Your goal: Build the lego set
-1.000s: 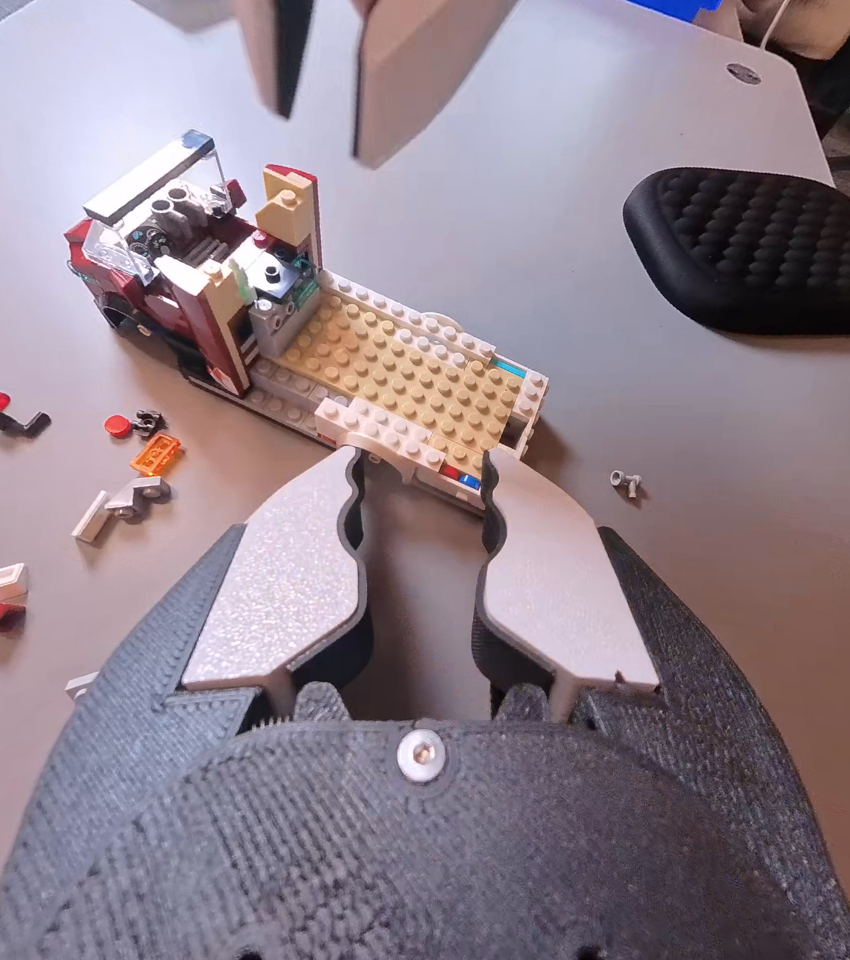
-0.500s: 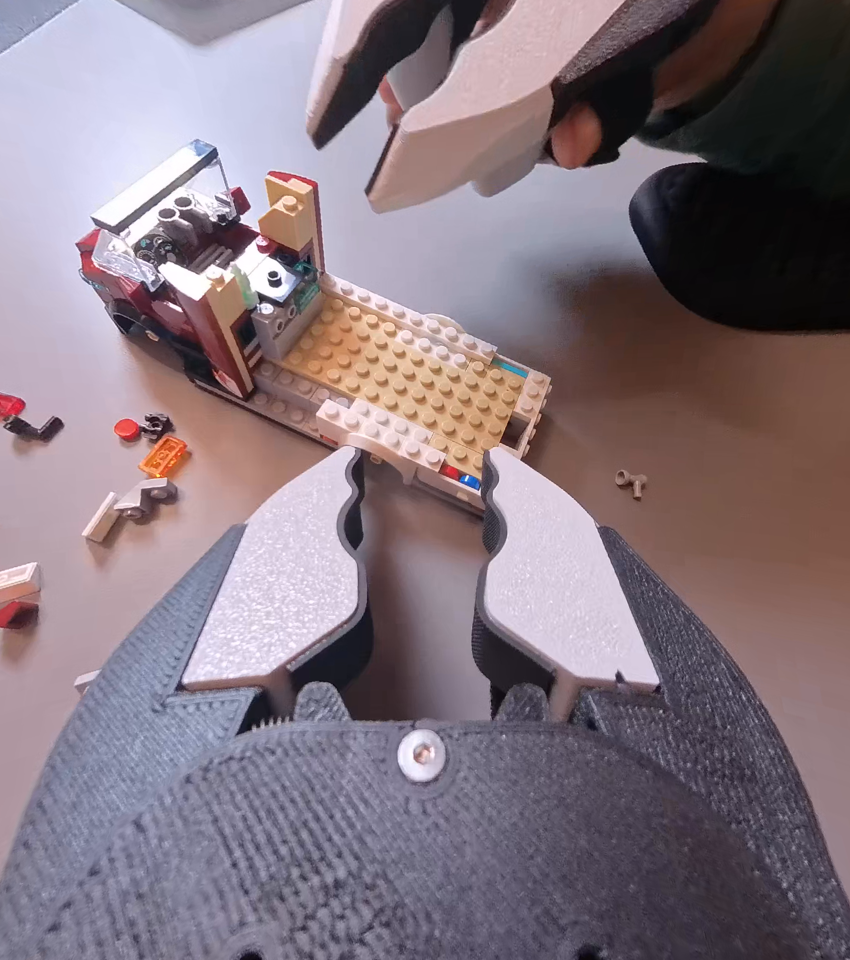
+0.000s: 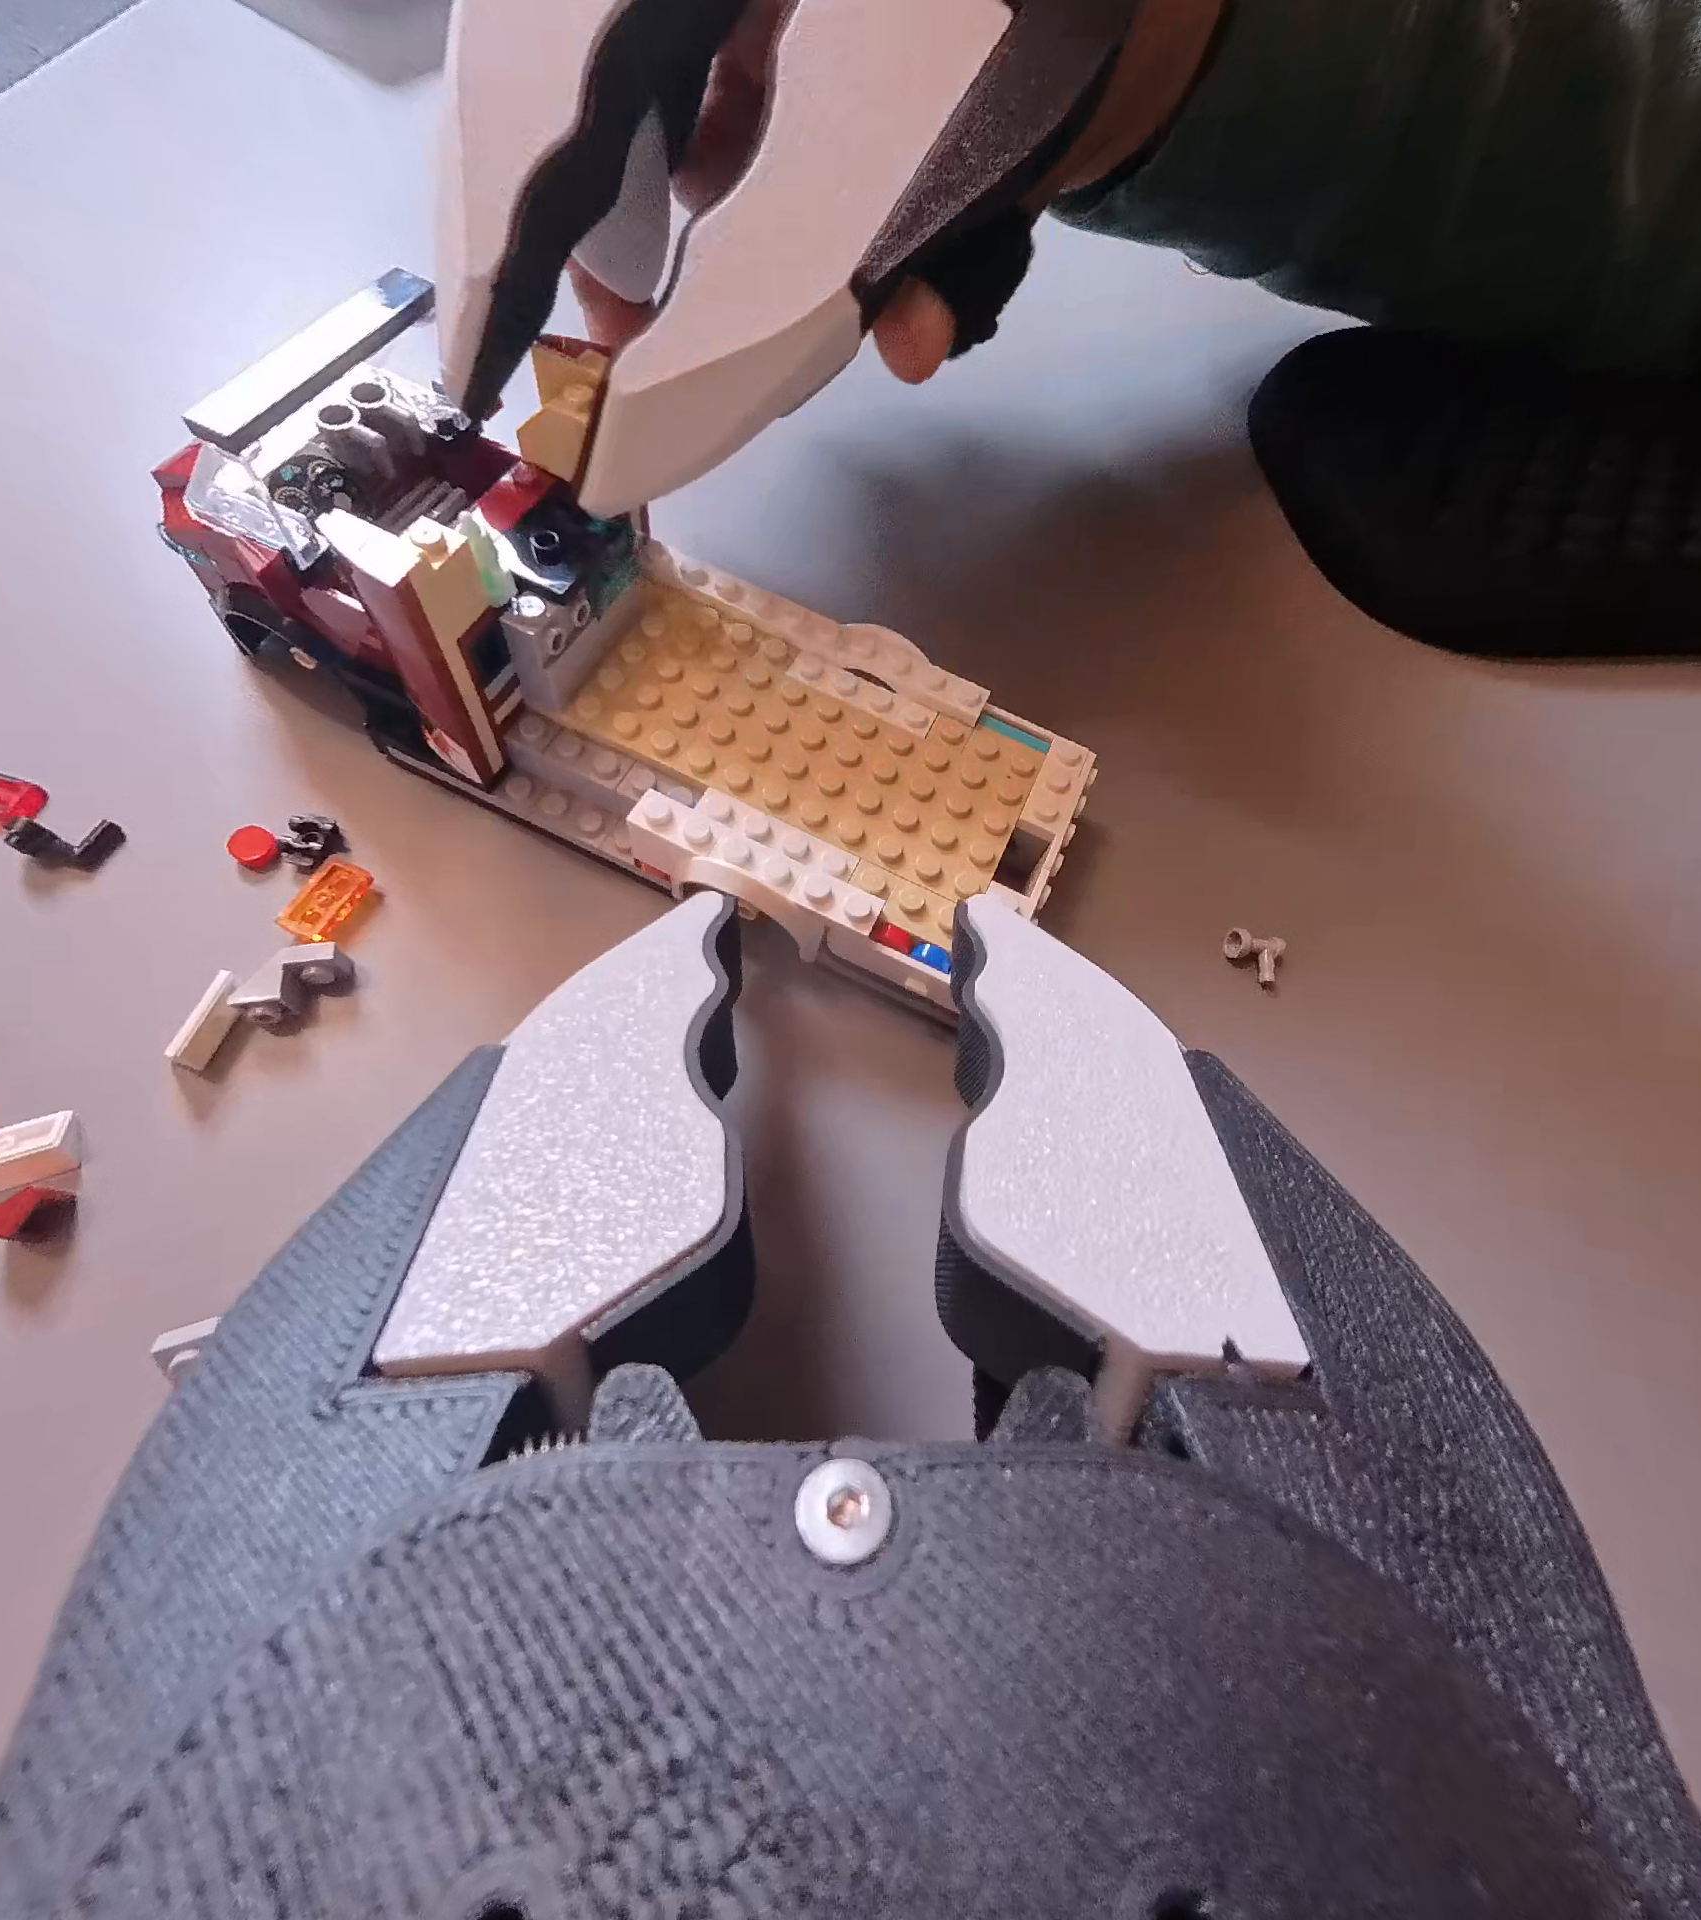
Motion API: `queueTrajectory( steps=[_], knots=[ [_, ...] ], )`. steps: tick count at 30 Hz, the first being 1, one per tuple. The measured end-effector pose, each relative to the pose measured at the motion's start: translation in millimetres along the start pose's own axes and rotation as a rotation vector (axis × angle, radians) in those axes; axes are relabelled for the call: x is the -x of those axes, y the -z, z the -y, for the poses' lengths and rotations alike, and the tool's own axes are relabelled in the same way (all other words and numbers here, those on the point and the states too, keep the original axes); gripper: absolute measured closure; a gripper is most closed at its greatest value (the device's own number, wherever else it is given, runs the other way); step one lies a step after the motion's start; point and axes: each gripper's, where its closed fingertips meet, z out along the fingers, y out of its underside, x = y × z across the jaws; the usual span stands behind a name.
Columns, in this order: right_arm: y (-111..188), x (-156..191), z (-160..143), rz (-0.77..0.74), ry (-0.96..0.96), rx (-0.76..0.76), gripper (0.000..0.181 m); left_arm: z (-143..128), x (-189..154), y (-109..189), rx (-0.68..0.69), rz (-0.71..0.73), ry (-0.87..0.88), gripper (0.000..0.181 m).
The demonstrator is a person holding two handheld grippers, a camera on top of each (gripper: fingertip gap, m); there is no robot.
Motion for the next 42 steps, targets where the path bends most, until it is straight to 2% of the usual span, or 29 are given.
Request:
queueTrajectory(
  steps=[4,12,16,18,22,30,42],
  knots=[
    [0.1,0.1,-0.6,-0.013,-0.034,-0.008,0.162,0.4,0.3,1.5,-0.008,-0.007,0.004,0.141],
    [11.3,20.4,-2.4,-0.069,-0.082,-0.001,0.163,3.4,-5.7,3.5,-0.035,-0.037,-0.026,0.117],
    [15.3,25.9,5.5,-0.047,-0.117,-0.021,0.154,-1.0,-9.9,-0.5,0.004,-0.024,-0.086,0.118],
    [12.8,26.9,5.4,-0.023,-0.135,0.017,0.145,-2.2,-10.5,-1.3,0.014,-0.023,-0.096,0.122],
    [2.6,30.7,3.6,0.016,-0.145,0.087,0.146,-2.2,-10.3,-2.5,0.018,-0.016,-0.092,0.122],
    [-4.2,28.0,-0.8,-0.009,-0.153,0.229,0.157,-2.3,-12.1,-2.5,0.015,-0.001,-0.099,0.122],
    [-6.0,28.0,-1.1,-0.010,-0.193,0.277,0.157,-2.6,-13.1,-2.0,0.014,0.003,-0.102,0.123]
  ],
)
